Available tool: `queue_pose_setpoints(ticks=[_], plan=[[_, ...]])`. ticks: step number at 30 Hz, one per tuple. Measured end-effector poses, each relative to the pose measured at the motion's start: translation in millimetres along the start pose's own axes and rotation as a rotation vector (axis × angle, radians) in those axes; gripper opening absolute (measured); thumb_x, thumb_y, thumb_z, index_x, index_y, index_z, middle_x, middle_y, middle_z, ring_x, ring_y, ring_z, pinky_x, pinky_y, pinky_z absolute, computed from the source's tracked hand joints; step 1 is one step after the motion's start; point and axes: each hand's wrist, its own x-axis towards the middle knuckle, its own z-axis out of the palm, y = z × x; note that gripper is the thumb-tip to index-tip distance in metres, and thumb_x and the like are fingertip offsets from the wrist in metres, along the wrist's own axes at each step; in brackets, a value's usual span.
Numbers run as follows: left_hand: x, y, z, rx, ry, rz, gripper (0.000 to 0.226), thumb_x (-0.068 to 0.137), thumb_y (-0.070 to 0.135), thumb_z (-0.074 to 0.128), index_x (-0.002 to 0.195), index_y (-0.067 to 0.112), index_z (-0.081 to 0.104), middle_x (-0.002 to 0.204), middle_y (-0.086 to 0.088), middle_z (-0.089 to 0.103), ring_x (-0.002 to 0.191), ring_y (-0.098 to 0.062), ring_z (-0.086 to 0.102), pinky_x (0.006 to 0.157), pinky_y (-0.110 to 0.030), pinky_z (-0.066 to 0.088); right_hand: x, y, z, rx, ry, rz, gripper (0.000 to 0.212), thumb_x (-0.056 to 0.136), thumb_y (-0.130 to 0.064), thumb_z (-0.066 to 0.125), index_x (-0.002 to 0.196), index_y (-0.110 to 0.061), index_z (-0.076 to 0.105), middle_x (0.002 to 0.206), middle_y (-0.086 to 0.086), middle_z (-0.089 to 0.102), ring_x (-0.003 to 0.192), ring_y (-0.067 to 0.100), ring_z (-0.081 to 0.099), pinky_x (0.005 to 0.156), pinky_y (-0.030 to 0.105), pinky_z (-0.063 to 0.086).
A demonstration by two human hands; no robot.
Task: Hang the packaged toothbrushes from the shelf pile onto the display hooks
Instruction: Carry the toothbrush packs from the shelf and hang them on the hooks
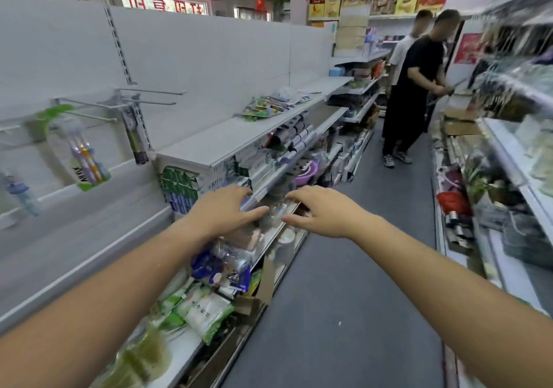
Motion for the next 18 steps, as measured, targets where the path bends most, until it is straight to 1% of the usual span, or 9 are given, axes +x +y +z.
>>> queue_pose_setpoints(ticks=[6,8,10,12,14,15,16,17,18], plan=[[71.0,1.6,19.9,0.035,-0.011,0.004,0.089,0.086,0.089,0.031,0.143,0.025,0.054,0.139,0.003,0.06,0.123,-0.018,0.059,0.097,-0.041,0.053,50.2,51.5,4.4,0.006,0.004,0.02,0.072,0.093,-0.072,0.041,0.147,-0.025,0.046,0.141,-0.001,0.056,0.127,0.02,0.054,0.103,0.041,0.047],[98.7,-3.8,25.1,0.038,-0.028,-0.008,0.091,0.083,0.091,0.03,0.141,0.025,0.055,0.138,0.003,0.06,0.121,-0.019,0.059,0.095,-0.04,0.053,73.9,68.0,4.3,0.011,0.004,0.028,0.072,0.094,-0.071,0.042,0.147,-0.024,0.046,0.141,-0.001,0.056,0.128,0.021,0.053,0.102,0.042,0.047],[130.9,-14.2,29.7,0.056,-0.02,-0.002,0.097,0.078,0.095,0.024,0.134,0.024,0.059,0.132,0.002,0.063,0.116,-0.019,0.061,0.092,-0.039,0.053,101.8,85.2,4.7,0.022,-0.001,0.042,0.071,0.094,-0.07,0.042,0.148,-0.024,0.046,0.14,-0.001,0.056,0.128,0.02,0.053,0.102,0.042,0.047],[161.6,-25.3,33.3,0.067,-0.002,0.002,0.094,0.078,0.093,0.025,0.126,0.022,0.063,0.126,0.001,0.066,0.11,-0.019,0.063,0.087,-0.037,0.053,129.4,101.8,6.1,0.04,-0.008,0.059,0.07,0.094,-0.07,0.042,0.146,-0.024,0.047,0.136,-0.002,0.058,0.124,0.019,0.054,0.101,0.041,0.048],[192.1,-36.6,34.8,0.052,0.003,-0.021,0.087,0.082,0.09,0.032,0.124,0.021,0.065,0.124,0.002,0.067,0.107,-0.019,0.064,0.083,-0.036,0.053,160.1,118.7,5.2,0.042,-0.022,0.073,0.068,0.093,-0.071,0.041,0.143,-0.025,0.05,0.128,-0.003,0.06,0.118,0.018,0.056,0.097,0.041,0.05],[206.4,-41.8,35.0,0.05,-0.002,-0.031,0.088,0.082,0.091,0.031,0.122,0.021,0.066,0.122,0.002,0.068,0.105,-0.019,0.065,0.081,-0.035,0.053,174.6,127.2,4.0,0.041,-0.032,0.079,0.066,0.094,-0.071,0.041,0.141,-0.025,0.051,0.124,-0.003,0.061,0.115,0.019,0.057,0.095,0.041,0.05],[220.5,-46.9,35.1,0.047,-0.007,-0.043,0.094,0.079,0.094,0.027,0.12,0.02,0.066,0.12,0.002,0.069,0.102,-0.019,0.066,0.081,-0.036,0.054,188.3,135.5,2.4,0.041,-0.034,0.084,0.064,0.094,-0.07,0.041,0.14,-0.026,0.052,0.121,-0.003,0.061,0.112,0.02,0.058,0.093,0.04,0.05],[234.9,-52.2,34.9,0.044,-0.002,-0.056,0.1,0.076,0.097,0.023,0.119,0.019,0.067,0.119,0.002,0.069,0.102,-0.019,0.066,0.083,-0.038,0.055,202.0,143.8,0.3,0.041,-0.028,0.088,0.063,0.095,-0.068,0.042,0.141,-0.025,0.051,0.121,-0.003,0.061,0.111,0.02,0.058,0.091,0.038,0.05],[249.3,-56.3,33.4,0.029,0.004,-0.073,0.101,0.076,0.097,0.023,0.12,0.018,0.067,0.119,0.001,0.069,0.103,-0.02,0.066,0.087,-0.04,0.055,215.1,152.3,-1.3,0.043,-0.017,0.088,0.063,0.096,-0.067,0.043,0.143,-0.025,0.049,0.123,-0.003,0.061,0.112,0.019,0.057,0.091,0.036,0.049]])
